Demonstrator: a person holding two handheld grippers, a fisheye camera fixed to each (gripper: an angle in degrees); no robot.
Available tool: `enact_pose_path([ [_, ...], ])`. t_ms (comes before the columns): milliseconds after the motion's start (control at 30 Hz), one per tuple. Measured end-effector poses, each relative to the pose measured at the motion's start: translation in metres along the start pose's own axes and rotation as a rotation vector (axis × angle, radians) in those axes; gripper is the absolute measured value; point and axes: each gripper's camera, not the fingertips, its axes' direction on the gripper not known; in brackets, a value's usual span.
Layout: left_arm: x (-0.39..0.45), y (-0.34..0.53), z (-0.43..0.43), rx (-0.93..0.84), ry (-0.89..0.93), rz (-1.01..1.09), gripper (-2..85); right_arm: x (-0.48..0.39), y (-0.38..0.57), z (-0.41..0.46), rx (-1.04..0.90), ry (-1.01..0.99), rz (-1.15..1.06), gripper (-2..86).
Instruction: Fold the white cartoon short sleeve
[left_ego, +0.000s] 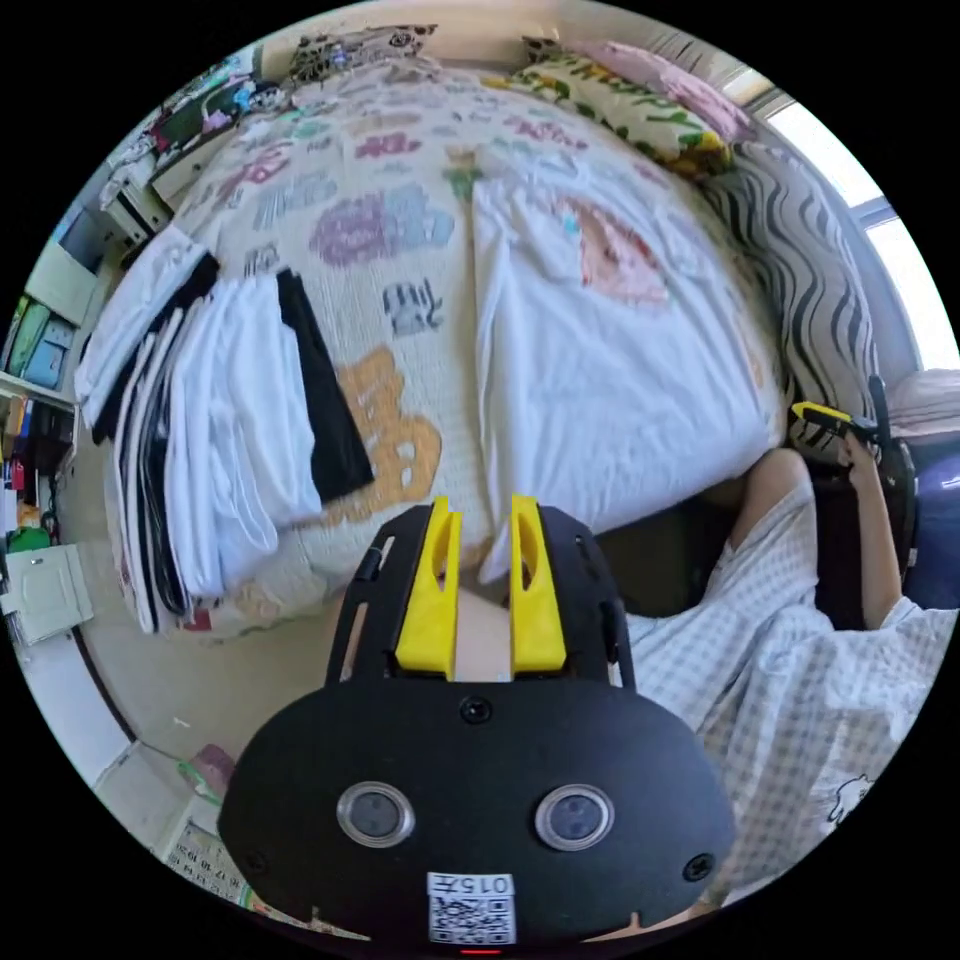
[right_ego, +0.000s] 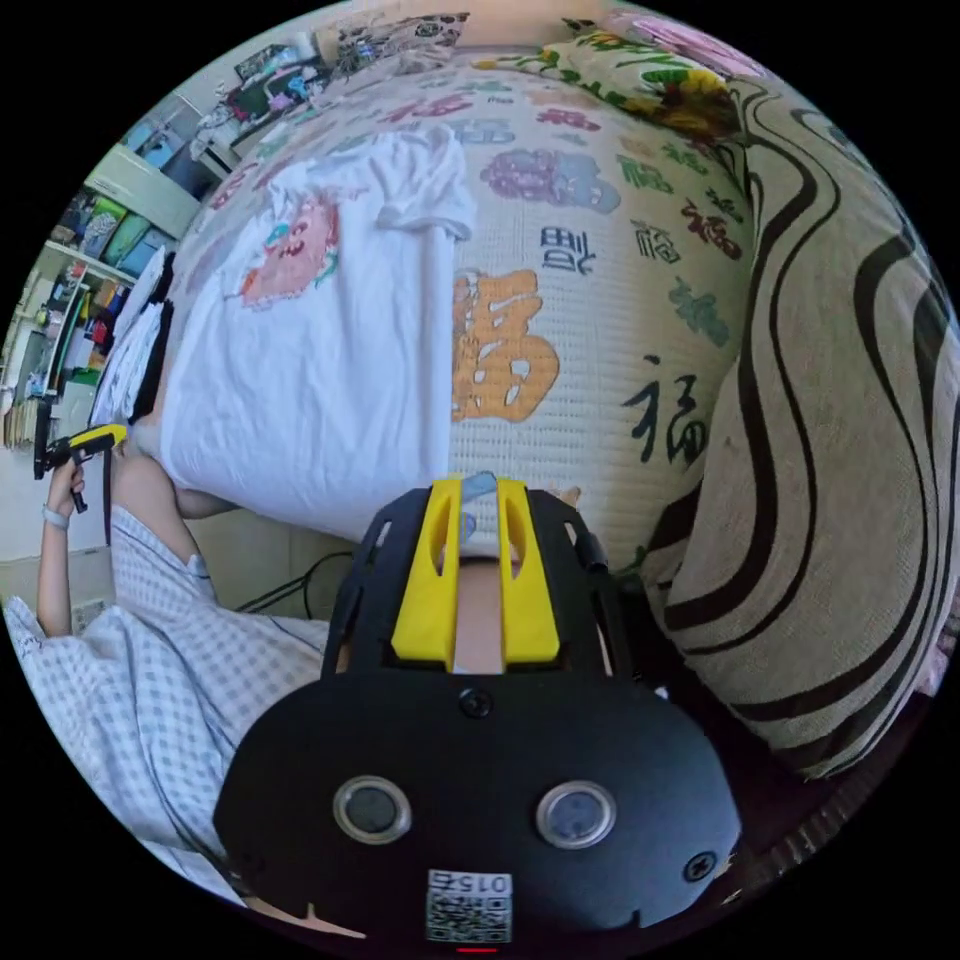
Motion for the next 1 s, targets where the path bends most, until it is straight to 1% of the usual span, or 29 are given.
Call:
enact_pose_path([
  [67,0.017,-0.040,-0.006,0.081,-0.010,0.061,10.0,-0.003,-0.035,-0.007,0.062,-0.052,-0.028,8.0],
  [133,0.034,-0.096,0.004,0.145,0.062,0.099,10.2,-0.012,-0.090,-0.006,0.103,-0.086,-0.048,9.9],
  [167,0.036,-0.110,0.009,0.148,0.072,0.094,10.1,-0.014,-0.104,-0.005,0.110,-0.086,-0.048,10.0],
  [233,0.043,-0.161,0.038,0.112,0.086,0.087,10.0,-0.020,-0.158,0.005,0.113,-0.078,-0.042,10.1],
  [267,0.044,-0.172,0.046,0.093,0.082,0.086,10.2,-0.021,-0.170,0.008,0.109,-0.084,-0.038,10.1],
  [333,0.047,-0.207,0.079,0.012,0.072,0.086,10.2,-0.022,-0.215,0.025,0.062,-0.131,-0.027,10.2],
  [367,0.046,-0.213,0.087,-0.008,0.072,0.086,10.1,-0.023,-0.224,0.029,0.047,-0.145,-0.027,10.3],
  [400,0.045,-0.222,0.101,-0.056,0.064,0.094,8.9,-0.024,-0.241,0.039,0.008,-0.170,-0.032,10.0],
  [433,0.042,-0.227,0.107,-0.068,0.033,0.108,7.1,-0.025,-0.253,0.050,-0.037,-0.198,-0.044,9.3],
  [467,0.041,-0.228,0.105,-0.061,0.034,0.128,6.0,-0.024,-0.259,0.055,-0.061,-0.212,-0.046,8.0],
  [500,0.035,-0.230,0.102,-0.065,0.075,0.162,4.2,-0.020,-0.266,0.062,-0.089,-0.230,-0.042,5.5],
  [533,0.026,-0.231,0.094,-0.061,0.111,0.189,2.9,-0.014,-0.271,0.062,-0.089,-0.257,-0.060,2.7],
  [600,0.004,-0.230,0.074,-0.022,0.132,0.197,2.0,0.002,-0.276,0.055,-0.081,-0.319,-0.062,0.7],
  [700,-0.055,-0.233,0.028,0.085,0.126,0.126,1.2,0.037,-0.281,0.027,-0.023,-0.237,-0.037,0.0],
  [767,-0.096,-0.237,0.005,0.156,0.067,0.061,0.9,0.062,-0.285,0.008,0.016,-0.132,0.025,0.1],
  [800,-0.121,-0.242,-0.002,0.178,0.032,0.006,0.7,0.076,-0.289,-0.003,0.038,-0.032,0.063,0.3],
  [833,-0.143,-0.248,0.000,0.161,0.038,-0.028,0.7,0.087,-0.295,-0.010,0.051,0.033,0.098,0.5],
  [900,-0.169,-0.253,0.018,0.096,0.059,-0.097,0.7,0.097,-0.304,-0.011,0.051,0.081,0.143,1.1],
  [967,-0.184,-0.251,0.039,-0.018,-0.029,-0.172,0.7,0.099,-0.314,-0.001,-0.027,0.135,0.176,2.3],
  [1000,-0.191,-0.246,0.051,-0.087,-0.054,-0.218,1.3,0.096,-0.320,0.009,-0.101,0.178,0.176,3.6],
])
